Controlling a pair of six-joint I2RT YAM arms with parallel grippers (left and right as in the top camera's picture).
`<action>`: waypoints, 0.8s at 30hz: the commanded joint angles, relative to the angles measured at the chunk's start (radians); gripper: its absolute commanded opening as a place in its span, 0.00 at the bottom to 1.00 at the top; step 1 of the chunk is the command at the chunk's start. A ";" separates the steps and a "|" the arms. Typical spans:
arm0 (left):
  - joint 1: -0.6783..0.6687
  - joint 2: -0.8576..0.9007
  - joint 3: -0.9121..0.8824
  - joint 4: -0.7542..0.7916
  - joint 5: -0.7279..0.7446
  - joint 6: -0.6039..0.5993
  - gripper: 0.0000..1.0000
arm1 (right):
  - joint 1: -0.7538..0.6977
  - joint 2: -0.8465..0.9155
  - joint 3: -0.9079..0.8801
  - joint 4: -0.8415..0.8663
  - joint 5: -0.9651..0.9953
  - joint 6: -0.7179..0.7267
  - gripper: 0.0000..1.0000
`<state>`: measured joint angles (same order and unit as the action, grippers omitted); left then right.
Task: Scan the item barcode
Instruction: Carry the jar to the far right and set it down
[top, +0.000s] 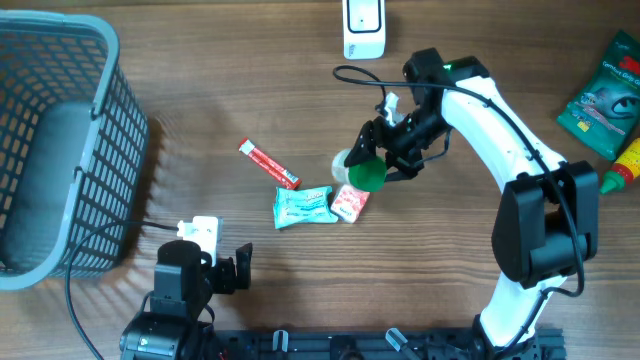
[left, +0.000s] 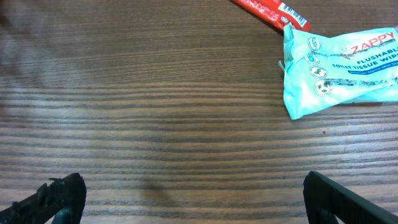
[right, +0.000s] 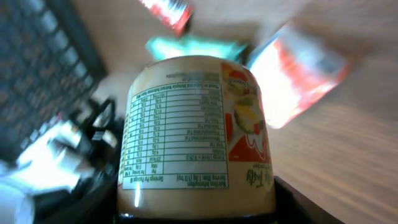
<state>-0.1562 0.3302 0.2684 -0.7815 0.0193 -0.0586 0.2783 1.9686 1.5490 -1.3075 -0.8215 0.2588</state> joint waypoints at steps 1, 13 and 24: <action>-0.005 -0.001 -0.001 0.002 -0.010 -0.002 1.00 | -0.007 -0.016 0.015 -0.093 -0.175 -0.192 0.41; -0.005 -0.001 -0.001 0.002 -0.010 -0.002 1.00 | -0.008 -0.016 0.015 -0.214 -0.166 -0.416 0.38; -0.005 -0.001 -0.001 0.002 -0.010 -0.002 1.00 | -0.008 -0.016 0.015 0.438 0.399 0.045 0.36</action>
<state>-0.1562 0.3302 0.2684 -0.7815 0.0193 -0.0586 0.2764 1.9686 1.5494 -0.9779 -0.6701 0.1234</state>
